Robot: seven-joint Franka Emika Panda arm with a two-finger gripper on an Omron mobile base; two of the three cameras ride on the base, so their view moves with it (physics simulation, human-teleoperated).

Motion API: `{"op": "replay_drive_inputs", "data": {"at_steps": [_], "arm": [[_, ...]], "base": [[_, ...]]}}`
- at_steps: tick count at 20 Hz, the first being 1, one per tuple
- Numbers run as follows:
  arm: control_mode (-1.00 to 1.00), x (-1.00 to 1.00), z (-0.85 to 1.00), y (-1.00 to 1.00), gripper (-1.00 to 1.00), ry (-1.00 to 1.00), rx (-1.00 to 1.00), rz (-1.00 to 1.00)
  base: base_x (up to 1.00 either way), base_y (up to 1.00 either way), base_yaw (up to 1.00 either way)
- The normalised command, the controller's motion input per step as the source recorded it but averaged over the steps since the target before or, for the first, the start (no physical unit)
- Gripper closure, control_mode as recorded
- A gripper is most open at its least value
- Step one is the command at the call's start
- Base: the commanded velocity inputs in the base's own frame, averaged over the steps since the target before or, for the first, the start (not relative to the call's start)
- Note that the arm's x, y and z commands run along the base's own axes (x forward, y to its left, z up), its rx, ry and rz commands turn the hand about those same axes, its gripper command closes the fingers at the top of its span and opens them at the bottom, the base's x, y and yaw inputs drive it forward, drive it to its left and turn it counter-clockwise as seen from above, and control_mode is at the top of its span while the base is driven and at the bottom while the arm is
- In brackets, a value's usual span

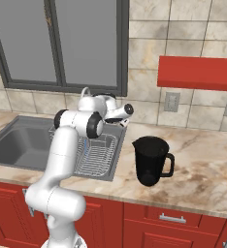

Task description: Turn on the sink faucet and place the jug under the water for a few seconds to fill it up.

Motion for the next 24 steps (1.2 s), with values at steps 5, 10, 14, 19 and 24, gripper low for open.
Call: {"op": "replay_drive_inputs", "data": {"at_steps": [5,10,14,19,24], "arm": [[-1.0,0.0,-0.45,-0.2,1.0,0.09,0.01,0.0],[-1.0,-0.22,-0.2,-0.13,-1.0,0.02,0.0,-0.01],[-1.0,-0.6,0.04,-0.44,-1.0,-0.13,0.0,-0.03],[-1.0,-0.77,0.51,-0.16,-1.0,-0.21,0.0,-0.01],[-1.0,-0.79,0.92,-0.01,-1.0,-0.25,-0.04,0.0]], "base": [[0.0,0.0,0.0],[0.0,0.0,0.0],[0.0,0.0,0.0],[0.0,0.0,0.0],[0.0,0.0,0.0]]}}
